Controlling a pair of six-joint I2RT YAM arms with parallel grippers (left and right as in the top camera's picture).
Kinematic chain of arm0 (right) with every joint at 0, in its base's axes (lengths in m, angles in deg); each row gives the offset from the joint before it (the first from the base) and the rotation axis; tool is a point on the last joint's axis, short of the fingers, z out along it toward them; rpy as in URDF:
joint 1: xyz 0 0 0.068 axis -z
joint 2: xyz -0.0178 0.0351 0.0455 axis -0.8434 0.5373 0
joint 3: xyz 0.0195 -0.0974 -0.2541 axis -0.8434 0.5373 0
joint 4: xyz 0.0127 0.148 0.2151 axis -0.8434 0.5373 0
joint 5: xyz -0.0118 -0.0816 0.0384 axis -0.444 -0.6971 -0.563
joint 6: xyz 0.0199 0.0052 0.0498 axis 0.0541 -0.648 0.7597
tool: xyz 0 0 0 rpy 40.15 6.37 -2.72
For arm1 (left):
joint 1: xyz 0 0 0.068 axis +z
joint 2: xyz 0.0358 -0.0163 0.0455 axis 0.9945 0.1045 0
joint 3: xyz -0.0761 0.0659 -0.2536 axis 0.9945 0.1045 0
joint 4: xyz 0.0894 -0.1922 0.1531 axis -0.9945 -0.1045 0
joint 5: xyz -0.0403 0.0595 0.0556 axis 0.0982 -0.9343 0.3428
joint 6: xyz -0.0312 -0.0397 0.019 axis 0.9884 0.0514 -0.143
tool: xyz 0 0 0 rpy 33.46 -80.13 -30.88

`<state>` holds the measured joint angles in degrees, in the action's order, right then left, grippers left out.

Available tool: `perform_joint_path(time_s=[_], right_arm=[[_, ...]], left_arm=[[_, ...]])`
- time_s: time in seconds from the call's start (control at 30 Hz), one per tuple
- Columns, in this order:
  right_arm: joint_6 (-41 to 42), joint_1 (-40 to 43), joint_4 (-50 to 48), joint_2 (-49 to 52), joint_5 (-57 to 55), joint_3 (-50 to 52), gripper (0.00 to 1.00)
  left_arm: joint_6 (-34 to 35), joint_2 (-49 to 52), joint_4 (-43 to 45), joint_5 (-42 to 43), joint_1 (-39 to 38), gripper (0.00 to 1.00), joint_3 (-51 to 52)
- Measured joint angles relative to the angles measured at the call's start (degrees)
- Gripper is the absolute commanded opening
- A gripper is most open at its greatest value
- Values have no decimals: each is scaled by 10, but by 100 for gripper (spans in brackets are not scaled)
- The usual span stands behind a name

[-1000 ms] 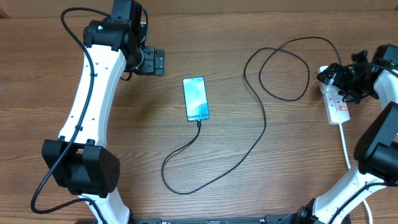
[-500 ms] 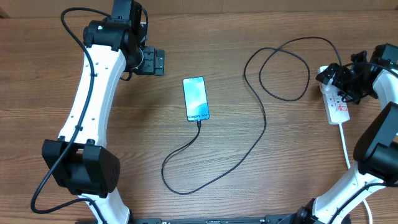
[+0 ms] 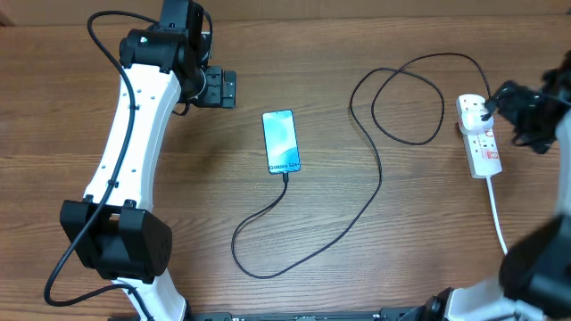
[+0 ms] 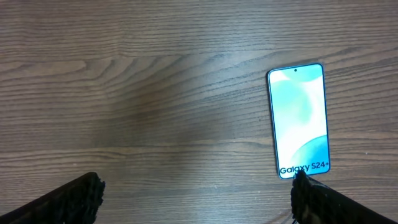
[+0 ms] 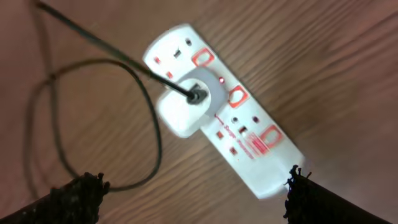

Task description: Plug charger to phone and switch on socket

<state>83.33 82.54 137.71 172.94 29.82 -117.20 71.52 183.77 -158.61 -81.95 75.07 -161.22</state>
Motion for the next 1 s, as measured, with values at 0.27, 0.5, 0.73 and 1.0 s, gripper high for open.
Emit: perform_joint_path(time_s=[0.27, 0.5, 0.73, 1.0], right_arm=[[12, 0, 20, -189, 10, 0, 100], [14, 0, 21, -201, 10, 0, 100], [15, 0, 23, -201, 10, 0, 100], [14, 0, 23, -201, 10, 0, 100]], left_arm=[[0, 0, 0, 0, 0, 100, 0], [0, 0, 0, 0, 0, 100, 0], [0, 0, 0, 0, 0, 100, 0], [0, 0, 0, 0, 0, 100, 0]])
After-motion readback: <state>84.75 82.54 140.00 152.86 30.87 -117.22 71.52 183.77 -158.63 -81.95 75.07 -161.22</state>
